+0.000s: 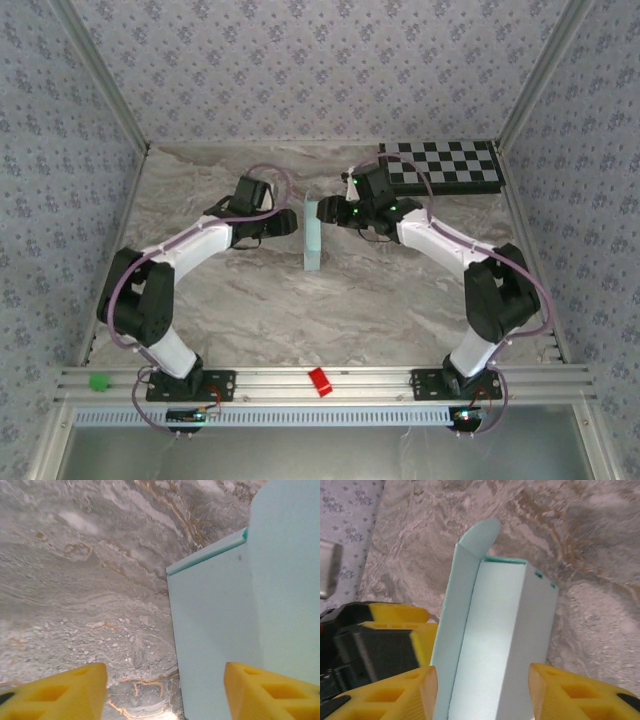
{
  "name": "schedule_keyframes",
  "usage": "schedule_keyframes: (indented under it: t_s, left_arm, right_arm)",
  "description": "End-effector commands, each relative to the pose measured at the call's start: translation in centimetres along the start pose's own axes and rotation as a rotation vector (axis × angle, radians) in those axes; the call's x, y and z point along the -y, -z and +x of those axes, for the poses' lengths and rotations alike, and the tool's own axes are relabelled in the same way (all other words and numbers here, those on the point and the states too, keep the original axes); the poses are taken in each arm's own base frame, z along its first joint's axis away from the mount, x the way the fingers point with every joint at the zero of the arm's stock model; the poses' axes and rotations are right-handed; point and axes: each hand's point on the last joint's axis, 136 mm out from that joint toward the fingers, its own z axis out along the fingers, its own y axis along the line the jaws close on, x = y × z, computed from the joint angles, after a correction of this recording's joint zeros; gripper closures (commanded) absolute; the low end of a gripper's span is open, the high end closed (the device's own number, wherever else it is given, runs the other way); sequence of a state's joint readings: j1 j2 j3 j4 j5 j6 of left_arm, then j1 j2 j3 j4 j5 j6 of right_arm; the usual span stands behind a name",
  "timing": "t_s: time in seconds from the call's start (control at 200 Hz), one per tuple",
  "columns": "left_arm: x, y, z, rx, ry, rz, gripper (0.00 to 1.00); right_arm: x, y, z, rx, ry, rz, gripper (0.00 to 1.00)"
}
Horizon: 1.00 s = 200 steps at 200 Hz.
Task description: Fold the paper box
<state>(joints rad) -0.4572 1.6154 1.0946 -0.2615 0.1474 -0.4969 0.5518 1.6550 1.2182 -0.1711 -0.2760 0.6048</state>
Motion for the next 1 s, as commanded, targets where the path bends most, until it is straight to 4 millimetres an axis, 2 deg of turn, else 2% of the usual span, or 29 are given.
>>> schedule_keyframes:
  t_s: [0.0,0.16,0.34,0.645,0.855,0.995]
  left_arm:
    - [1.0,2.4,-1.4,0.054,-0.044,-0.027,0.32]
    - [2.9,4.0,-1.3,0.088,-0.087,-0.023,0.26]
    - [4.6,4.5,-1.2,0.094,-0.125,-0.024,0.21]
    - [6.7,2.9,-0.5,-0.015,-0.220,-0.024,0.21]
    - [6.4,1.6,-0.4,-0.076,-0.266,-0.077,0.21]
    - [6.3,0.6,-0.2,-0.106,-0.316,-0.118,0.22]
  right_arm:
    - [3.6,0.6,2.5,-0.039,-0.001,0.125,0.49]
    - [5.8,0.0,6.4,-0.066,-0.038,0.145,0.51]
    - [5.6,-1.8,9.5,-0.081,-0.055,0.095,0.52]
    - [3.7,-4.3,10.7,-0.096,-0.039,0.050,0.54]
    - [2.1,-5.3,10.9,-0.103,-0.035,-0.015,0.55]
    - [1.7,-5.6,10.9,-0.099,-0.042,-0.038,0.55]
